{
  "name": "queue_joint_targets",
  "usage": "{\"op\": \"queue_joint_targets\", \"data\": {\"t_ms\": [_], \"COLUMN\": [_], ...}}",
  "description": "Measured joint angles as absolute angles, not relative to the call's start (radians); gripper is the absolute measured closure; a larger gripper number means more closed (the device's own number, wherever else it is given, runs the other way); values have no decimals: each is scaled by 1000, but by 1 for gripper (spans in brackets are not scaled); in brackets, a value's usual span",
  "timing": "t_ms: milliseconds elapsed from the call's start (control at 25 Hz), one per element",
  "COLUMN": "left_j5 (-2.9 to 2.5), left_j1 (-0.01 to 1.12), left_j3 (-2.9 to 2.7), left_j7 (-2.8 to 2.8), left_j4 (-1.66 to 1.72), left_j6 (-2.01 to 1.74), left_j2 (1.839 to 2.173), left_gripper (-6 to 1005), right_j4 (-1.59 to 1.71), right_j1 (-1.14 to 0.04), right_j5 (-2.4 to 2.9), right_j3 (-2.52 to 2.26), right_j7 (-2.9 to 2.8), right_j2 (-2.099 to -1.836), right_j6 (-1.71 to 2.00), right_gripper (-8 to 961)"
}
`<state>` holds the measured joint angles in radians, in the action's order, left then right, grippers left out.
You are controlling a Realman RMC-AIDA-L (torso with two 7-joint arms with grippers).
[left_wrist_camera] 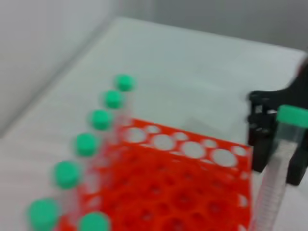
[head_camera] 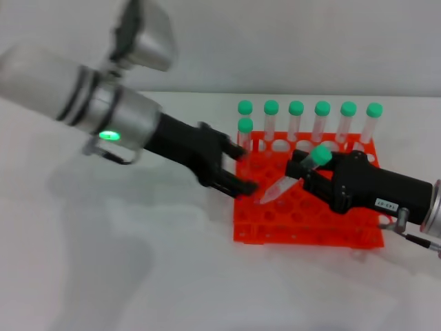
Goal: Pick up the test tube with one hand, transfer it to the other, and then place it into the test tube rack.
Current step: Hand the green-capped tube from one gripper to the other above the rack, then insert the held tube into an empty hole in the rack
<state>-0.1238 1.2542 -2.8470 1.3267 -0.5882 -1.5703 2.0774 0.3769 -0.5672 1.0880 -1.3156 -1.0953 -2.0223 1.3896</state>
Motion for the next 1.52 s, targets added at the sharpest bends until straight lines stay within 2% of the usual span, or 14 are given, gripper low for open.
{"op": "queue_joint_targets", "data": {"t_ms": [120, 320, 360, 400, 480, 800, 920, 1160, 1520], "left_j5": [8, 285, 383, 383, 488, 860, 949, 1060, 1067], "left_j1": [1181, 982, 900, 900, 819, 495, 417, 317, 314], "left_j3": [-2847, -2847, -2847, -2847, -2847, -2845, -2844, -2843, -2843], "left_j7": [1314, 1287, 1276, 1276, 1254, 1010, 906, 744, 723], "left_j4": [-682, -778, -781, -781, -774, -596, -509, -368, -349], "left_j6": [-1641, -1725, -1729, -1729, -1729, -1725, -1718, -1695, -1690], "left_j2": [2077, 2077, 2078, 2078, 2080, 2082, 2082, 2081, 2082], "left_gripper": [311, 204, 180, 155, 106, 106, 106, 106, 106], "right_j4": [383, 402, 404, 404, 404, 432, 450, 455, 454], "right_j1": [-572, -596, -605, -616, -648, -679, -679, -686, -707], "right_j5": [1076, 1072, 1072, 1071, 1073, 1078, 1079, 1101, 1104], "right_j3": [-1315, -1315, -1315, -1317, -1321, -1326, -1335, -1357, -1391], "right_j7": [-1081, -1070, -1070, -1070, -1064, -1055, -1054, -1052, -1043], "right_j2": [-2020, -2020, -2020, -2020, -2020, -2019, -2017, -2015, -2023], "right_j6": [1364, 1321, 1307, 1293, 1246, 1158, 1127, 1053, 994], "right_gripper": [721, 714, 712, 711, 708, 697, 693, 684, 672]}}
